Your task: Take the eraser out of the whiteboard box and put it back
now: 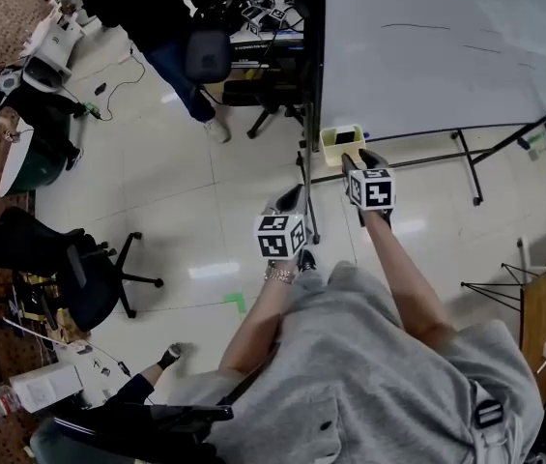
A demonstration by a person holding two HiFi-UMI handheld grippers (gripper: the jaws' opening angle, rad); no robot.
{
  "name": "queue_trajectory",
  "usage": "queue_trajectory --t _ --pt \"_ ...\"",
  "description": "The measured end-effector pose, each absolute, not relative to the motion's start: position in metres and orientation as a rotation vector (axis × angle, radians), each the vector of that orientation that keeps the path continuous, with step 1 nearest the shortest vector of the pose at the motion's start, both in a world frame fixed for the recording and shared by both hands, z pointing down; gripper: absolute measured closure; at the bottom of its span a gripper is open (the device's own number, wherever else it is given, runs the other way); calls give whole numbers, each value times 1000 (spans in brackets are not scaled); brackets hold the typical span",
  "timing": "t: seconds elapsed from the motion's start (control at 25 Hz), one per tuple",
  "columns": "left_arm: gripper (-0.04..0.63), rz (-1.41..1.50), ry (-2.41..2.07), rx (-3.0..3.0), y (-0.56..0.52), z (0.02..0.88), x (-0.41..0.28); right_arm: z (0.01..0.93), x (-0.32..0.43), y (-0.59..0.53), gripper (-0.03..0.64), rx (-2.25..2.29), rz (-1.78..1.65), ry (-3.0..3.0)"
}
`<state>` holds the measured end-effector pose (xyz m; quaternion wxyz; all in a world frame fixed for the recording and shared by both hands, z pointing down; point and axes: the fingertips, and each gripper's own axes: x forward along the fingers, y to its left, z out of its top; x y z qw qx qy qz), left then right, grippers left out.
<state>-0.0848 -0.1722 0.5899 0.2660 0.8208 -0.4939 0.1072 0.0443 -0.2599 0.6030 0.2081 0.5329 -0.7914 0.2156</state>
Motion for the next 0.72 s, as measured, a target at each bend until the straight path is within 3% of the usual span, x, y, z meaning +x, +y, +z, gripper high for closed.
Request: queue_trajectory --t 0.12,0.4,0.72 --pt "591 311 -1309 2195 -183 602 -91 616 41 -293 379 1472 597 -2148" --pt "591 308 -1330 2142 -210 609 -103 654 42 -319 309 1445 665 -1944" --pt "591 311 -1365 2117 -224 612 -105 669 46 -327 305 1406 758 -1848"
